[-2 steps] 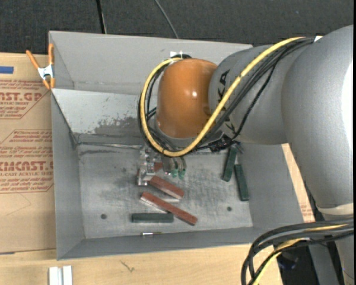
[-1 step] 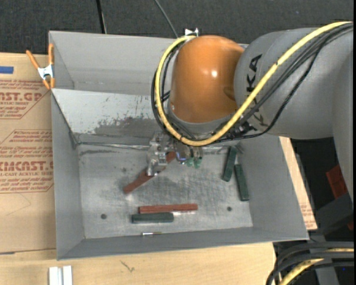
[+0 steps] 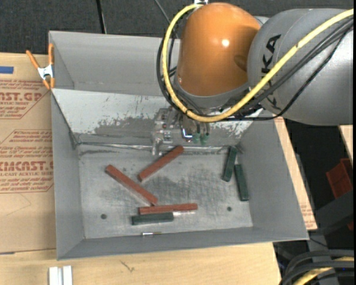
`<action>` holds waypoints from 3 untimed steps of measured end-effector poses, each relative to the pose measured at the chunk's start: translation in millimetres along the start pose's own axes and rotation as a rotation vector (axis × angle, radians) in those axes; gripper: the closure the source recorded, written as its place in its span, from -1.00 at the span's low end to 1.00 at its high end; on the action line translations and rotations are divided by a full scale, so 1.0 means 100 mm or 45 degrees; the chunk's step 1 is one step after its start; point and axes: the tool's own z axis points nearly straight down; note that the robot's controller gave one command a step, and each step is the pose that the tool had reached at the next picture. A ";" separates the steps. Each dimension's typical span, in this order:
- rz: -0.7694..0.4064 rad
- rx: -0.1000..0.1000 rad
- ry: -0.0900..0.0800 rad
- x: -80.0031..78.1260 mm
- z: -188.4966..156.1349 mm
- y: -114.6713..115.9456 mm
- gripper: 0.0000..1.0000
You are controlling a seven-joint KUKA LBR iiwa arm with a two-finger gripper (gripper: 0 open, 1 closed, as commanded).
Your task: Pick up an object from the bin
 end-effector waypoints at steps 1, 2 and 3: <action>-0.073 -0.001 -0.008 0.04 0.53 0.21 1.00; -0.013 0.000 0.001 -0.08 1.18 0.22 -1.00; -0.013 -0.001 0.001 -0.08 1.18 0.22 -1.00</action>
Offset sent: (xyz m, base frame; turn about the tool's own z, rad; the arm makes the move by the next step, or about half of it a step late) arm 0.0085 0.0210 -0.1177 -0.0090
